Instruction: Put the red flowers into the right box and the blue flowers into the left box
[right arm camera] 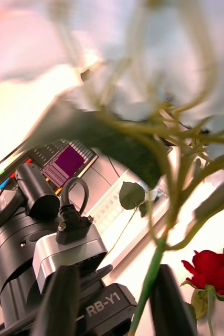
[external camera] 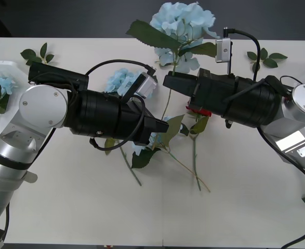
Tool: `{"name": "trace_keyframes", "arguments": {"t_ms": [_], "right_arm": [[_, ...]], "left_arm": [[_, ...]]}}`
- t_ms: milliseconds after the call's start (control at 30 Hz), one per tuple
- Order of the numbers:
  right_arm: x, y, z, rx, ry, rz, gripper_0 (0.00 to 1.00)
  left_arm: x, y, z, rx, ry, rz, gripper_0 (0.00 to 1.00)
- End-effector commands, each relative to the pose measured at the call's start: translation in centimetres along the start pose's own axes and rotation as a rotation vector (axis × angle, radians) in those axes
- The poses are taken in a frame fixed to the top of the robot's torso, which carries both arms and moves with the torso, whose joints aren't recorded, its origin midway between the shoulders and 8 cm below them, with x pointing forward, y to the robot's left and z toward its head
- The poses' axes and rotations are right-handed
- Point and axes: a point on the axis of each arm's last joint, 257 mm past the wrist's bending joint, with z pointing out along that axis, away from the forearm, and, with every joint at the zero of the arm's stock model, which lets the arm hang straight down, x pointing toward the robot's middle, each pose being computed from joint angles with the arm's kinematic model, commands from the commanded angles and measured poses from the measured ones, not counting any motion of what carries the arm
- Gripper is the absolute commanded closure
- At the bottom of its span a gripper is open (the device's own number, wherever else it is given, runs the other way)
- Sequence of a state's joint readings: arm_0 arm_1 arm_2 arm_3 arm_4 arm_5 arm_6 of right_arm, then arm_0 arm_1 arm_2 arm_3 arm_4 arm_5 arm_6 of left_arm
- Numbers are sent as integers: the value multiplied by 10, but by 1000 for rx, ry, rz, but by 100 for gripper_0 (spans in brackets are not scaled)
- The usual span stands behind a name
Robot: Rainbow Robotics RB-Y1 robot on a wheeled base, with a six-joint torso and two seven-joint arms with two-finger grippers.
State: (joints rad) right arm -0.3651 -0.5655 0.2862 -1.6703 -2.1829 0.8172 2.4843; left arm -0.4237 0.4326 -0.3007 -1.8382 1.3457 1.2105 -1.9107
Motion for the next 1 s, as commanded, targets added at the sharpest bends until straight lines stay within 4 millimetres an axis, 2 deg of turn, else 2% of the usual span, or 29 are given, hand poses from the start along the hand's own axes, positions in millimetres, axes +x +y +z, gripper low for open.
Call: {"name": "trace_keyframes", "arguments": {"t_ms": [33,200,333,433,600,667,700,867,1000], "right_arm": [[-25,6,-1,-12,0,-112,11],[-27,4,-4,-4,6,-137,0],[-27,3,-5,-3,8,-146,0],[-26,2,-7,-1,17,-154,0],[-25,0,-16,5,71,-195,0],[-18,-6,-26,17,165,-240,0],[-16,-8,-29,24,192,-247,0],[-6,-39,-64,149,446,-279,0],[13,-57,-93,265,639,-200,0]], "left_arm": [[-19,-7,-6,15,-25,27,100],[-26,-8,-22,41,-49,2,100],[-24,-2,-37,40,-50,-15,100],[-23,10,-57,14,-50,-27,100],[-20,45,-113,-92,-38,-40,100],[-18,62,-143,-155,-29,-41,100],[-17,66,-150,-172,-23,-42,100],[-9,103,-216,-339,-8,-71,100],[6,129,-263,-480,14,-116,100]]}}
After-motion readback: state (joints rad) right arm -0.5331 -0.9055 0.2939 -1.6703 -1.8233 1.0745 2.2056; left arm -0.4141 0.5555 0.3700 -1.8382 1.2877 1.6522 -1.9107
